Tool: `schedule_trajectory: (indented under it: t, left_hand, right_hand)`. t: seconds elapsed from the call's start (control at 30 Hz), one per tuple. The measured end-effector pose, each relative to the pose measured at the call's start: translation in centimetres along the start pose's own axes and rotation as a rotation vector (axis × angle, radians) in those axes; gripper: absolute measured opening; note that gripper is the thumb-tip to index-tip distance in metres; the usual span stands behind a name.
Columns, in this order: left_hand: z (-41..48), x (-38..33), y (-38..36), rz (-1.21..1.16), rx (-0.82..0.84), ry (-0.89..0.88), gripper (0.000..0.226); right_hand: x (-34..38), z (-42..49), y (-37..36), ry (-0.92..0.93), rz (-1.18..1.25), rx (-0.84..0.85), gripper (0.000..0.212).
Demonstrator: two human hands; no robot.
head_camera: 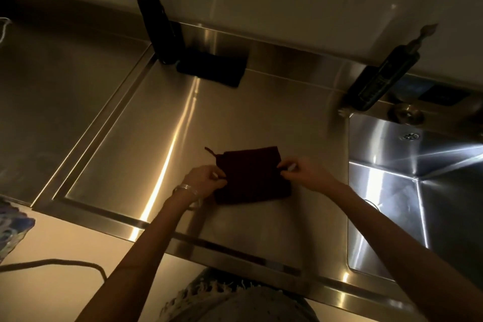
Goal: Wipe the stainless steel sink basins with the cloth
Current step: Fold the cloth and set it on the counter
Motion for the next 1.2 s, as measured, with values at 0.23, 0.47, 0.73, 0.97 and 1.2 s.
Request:
schedule_trajectory:
  t: [0.23,0.47,0.73,0.97,1.2]
  left_hand:
    - [-0.7,-0.9,-0.6,0.416,-0.307,-0.249,0.028]
    - [-1.3,-0.4,-3.2,0.686,-0.336,-0.39,0.043]
    - [2.6,-0.9,4.4,0.03,-0.239,-0.269,0.024]
    - [6.7,0.5,5.2,-0.09,-0.12,0.121,0.054]
    - [6.2,0.1,4.4,-0.241,-0.143,0.154,0.048]
  right_hand:
    - [0.4,-1.0,-2.7,0.111,-0.263,-0.09,0.036]
    - [0.3,-0.5,-4.0,0.056,-0.488,-0.052,0.031]
    - [2.2,3.7,4.1,-0.015,0.106,-0.043,0.026]
    - [-2.1,4.8,2.1,-0.361,0.262,-0.283,0.032]
    - [-1.8,5.9,1.1,-0.307,0.508,-0.208,0.023]
Point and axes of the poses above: each hand's wrist, its own z-axis towards the middle knuckle, its own y-axis out of the back of the hand, x = y × z, the point moved 5 cm from there along z, towards the middle knuckle, and after that the axes turned 14 degrees about x, right-handed, at the moved point
